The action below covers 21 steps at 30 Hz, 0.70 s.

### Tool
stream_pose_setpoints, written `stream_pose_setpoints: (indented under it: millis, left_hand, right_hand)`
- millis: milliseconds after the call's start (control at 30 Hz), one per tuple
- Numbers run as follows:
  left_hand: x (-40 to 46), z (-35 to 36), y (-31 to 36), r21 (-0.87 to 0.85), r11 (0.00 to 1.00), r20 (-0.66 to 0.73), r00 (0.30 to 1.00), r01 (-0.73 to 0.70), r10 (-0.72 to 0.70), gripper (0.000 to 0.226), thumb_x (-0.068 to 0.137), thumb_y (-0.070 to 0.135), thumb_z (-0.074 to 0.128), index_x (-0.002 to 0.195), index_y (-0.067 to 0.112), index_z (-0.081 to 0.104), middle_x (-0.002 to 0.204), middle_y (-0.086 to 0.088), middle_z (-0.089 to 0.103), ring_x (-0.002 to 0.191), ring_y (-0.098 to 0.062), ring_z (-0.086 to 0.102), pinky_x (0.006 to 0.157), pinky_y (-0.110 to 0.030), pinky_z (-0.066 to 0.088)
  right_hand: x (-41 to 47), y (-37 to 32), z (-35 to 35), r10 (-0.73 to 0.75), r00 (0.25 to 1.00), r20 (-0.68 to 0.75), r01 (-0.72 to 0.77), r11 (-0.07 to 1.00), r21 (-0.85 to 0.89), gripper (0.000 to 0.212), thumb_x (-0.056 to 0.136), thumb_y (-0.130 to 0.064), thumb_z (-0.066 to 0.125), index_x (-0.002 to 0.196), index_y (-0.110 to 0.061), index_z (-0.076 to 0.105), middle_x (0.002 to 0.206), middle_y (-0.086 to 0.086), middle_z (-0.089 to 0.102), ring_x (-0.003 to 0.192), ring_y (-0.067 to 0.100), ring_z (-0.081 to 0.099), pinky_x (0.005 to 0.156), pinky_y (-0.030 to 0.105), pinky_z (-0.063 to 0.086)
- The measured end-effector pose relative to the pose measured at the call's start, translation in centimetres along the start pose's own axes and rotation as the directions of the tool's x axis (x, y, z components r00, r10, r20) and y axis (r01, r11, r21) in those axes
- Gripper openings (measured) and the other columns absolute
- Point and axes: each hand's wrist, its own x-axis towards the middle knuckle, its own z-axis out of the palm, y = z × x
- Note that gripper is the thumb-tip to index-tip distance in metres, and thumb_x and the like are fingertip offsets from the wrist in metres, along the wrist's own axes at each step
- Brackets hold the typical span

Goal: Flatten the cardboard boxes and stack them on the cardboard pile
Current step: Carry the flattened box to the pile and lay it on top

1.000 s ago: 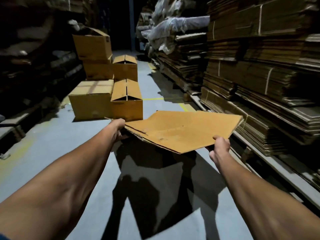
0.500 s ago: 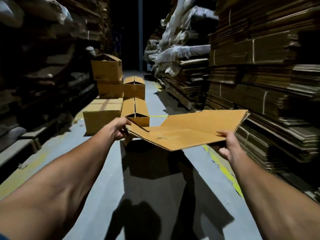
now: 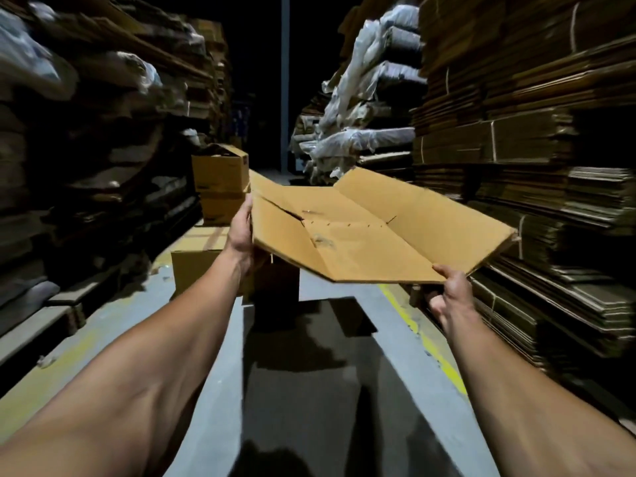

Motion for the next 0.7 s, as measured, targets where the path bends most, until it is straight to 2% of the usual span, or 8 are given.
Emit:
stream_pose_setpoints:
  millis: [100,200,233,300,367,500,600,700]
  left_hand:
    - [-0.2,1.8,-0.4,-0.159,0.987,0.078,0.997,0.024,-0.012,0.08,0.093,0.076,0.046,0.151,0.021,0.053,0.152,-0.01,0.055,0.141,-0.036,0.049,0.106,-0.062,0.046]
    - [-1.0,4.1,-1.7,-0.225,0.972,0.217,0.976,0.073,-0.023,0.065,0.097,0.075,0.043,0.138,0.029,0.064,0.148,-0.005,0.059,0.139,-0.037,0.051,0.1,-0.073,0.047]
    - [-1.3,4.5,-1.9,-0.21,0.974,0.268,0.963,0.09,-0.032,0.065,0.095,0.078,0.044,0.136,0.033,0.067,0.153,-0.007,0.055,0.142,-0.039,0.048,0.101,-0.077,0.043]
    - [-1.5,4.5,-1.9,-0.164,0.983,0.319,0.947,0.082,-0.026,0.077,0.087,0.077,0.051,0.148,0.03,0.057,0.157,-0.01,0.051,0.144,-0.039,0.046,0.103,-0.081,0.038]
    - [-1.6,4.4,-1.4,-0.117,0.992,0.291,0.957,0.046,-0.01,0.076,0.087,0.061,0.062,0.151,0.02,0.053,0.151,-0.014,0.056,0.139,-0.038,0.052,0.101,-0.079,0.042]
    - [-0.1,4.0,-1.5,-0.071,0.997,0.011,0.999,-0.034,0.035,0.015,0.1,0.008,0.061,0.113,0.002,0.065,0.108,-0.019,0.066,0.103,-0.034,0.066,0.082,-0.052,0.061]
    - [1.3,3.1,-1.3,-0.093,0.995,-0.127,0.992,-0.027,0.015,0.011,0.098,-0.004,0.053,0.095,0.001,0.063,0.095,-0.018,0.065,0.091,-0.033,0.066,0.084,-0.056,0.059]
    - [2.6,2.4,-1.2,-0.108,0.994,-0.184,0.983,-0.008,-0.012,0.01,0.097,-0.007,0.056,0.1,-0.002,0.064,0.105,-0.023,0.067,0.093,-0.038,0.067,0.088,-0.063,0.057]
  right_hand:
    - [0.1,1.4,2.7,-0.013,1.0,-0.028,0.015,0.998,0.053,0.009,0.086,0.007,0.059,0.086,-0.002,0.062,0.091,0.019,0.069,0.076,0.032,0.07,0.08,0.056,0.062]
    - [-0.9,2.8,5.7,0.003,0.999,-0.045,0.001,0.996,0.089,0.011,0.087,0.008,0.059,0.085,-0.003,0.059,0.079,0.018,0.067,0.062,0.029,0.068,0.054,0.044,0.062]
    - [-1.2,3.3,6.5,-0.004,0.999,-0.052,0.011,0.993,0.118,0.011,0.087,0.01,0.058,0.088,-0.002,0.058,0.081,0.018,0.066,0.064,0.029,0.066,0.053,0.043,0.061]
    - [-1.5,4.3,7.7,-0.01,1.0,-0.026,0.014,0.987,0.16,0.016,0.088,0.011,0.058,0.101,0.001,0.059,0.093,0.021,0.065,0.077,0.032,0.066,0.071,0.051,0.063]
    - [-1.6,4.9,8.5,-0.002,1.0,-0.005,0.003,0.983,0.183,0.021,0.086,0.01,0.059,0.106,0.002,0.059,0.104,0.024,0.065,0.089,0.035,0.065,0.089,0.064,0.057]
    - [-1.5,5.4,10.2,0.013,0.999,0.048,-0.022,0.983,0.183,0.021,0.087,0.008,0.061,0.107,0.003,0.06,0.105,0.024,0.067,0.089,0.034,0.067,0.09,0.067,0.054]
    - [-0.6,6.3,11.3,0.019,0.999,0.046,-0.027,0.982,0.188,0.039,0.078,0.002,0.069,0.115,0.008,0.062,0.111,0.024,0.07,0.096,0.039,0.071,0.093,0.069,0.052]
    - [2.2,7.7,11.2,0.046,0.998,0.036,-0.052,0.977,0.207,0.072,0.062,-0.007,0.075,0.131,0.006,0.061,0.126,0.025,0.07,0.113,0.043,0.069,0.095,0.068,0.052]
